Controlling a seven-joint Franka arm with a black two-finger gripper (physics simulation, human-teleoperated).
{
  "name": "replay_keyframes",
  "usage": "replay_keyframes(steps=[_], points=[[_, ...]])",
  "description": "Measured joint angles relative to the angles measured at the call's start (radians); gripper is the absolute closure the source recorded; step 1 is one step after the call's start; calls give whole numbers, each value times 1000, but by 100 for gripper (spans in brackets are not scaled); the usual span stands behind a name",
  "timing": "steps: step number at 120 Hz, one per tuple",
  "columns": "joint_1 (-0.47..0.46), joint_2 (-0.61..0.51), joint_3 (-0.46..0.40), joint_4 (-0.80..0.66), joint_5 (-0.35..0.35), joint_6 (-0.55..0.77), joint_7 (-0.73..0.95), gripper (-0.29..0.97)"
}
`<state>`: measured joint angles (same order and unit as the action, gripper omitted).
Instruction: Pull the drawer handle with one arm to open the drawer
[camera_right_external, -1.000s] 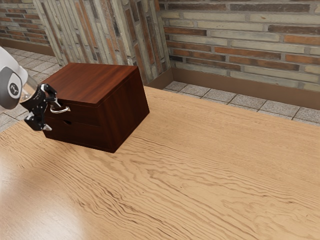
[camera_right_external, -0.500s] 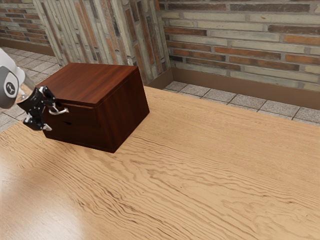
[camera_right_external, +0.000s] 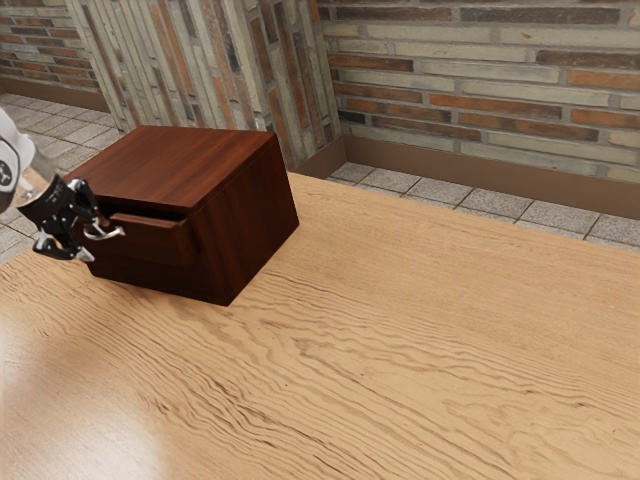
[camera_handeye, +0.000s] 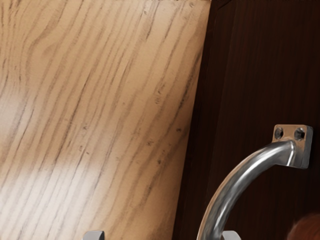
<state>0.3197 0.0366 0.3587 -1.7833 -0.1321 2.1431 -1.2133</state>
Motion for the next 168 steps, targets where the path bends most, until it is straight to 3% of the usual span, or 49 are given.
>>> replay_keyframes(steps=[120,168], points=[[24,-176,20,-176,30,-52,61,54],[7,-228,60,-219,78,-62,76,60]])
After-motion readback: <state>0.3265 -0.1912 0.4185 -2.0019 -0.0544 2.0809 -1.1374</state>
